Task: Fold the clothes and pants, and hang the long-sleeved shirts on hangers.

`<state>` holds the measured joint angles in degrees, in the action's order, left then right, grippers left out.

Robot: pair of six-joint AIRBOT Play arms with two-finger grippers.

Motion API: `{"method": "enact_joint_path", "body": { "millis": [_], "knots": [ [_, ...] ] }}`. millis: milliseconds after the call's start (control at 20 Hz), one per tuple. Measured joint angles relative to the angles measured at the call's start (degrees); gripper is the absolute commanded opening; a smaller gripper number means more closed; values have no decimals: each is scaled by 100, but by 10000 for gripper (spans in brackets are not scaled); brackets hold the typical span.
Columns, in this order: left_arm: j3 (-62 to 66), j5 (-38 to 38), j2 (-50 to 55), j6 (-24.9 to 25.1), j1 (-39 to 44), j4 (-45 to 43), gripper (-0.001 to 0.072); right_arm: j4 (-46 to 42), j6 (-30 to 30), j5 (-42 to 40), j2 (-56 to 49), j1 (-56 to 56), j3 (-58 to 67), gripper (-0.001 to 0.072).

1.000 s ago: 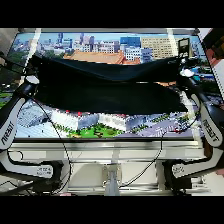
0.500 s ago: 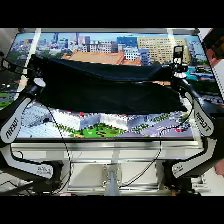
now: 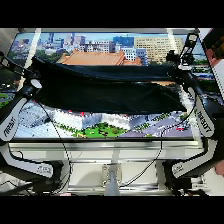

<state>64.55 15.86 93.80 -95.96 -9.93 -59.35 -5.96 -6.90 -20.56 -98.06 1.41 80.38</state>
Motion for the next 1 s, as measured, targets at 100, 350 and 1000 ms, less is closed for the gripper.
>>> {"method": "enact_joint_path", "body": {
  "millis": [100,350,1000],
  "knots": [
    [-2,-688,-216,-7,-306,-33,670,455,710,-568,149,2,13,328],
    [0,-2393,-1143,304,-1370,-70,103,1766,2959,-2677,498,197,26,15],
    [-2,-7604,-1620,2618,-3309,-79,399,9508,11477,-4970,763,940,26,15]
  ]
}}
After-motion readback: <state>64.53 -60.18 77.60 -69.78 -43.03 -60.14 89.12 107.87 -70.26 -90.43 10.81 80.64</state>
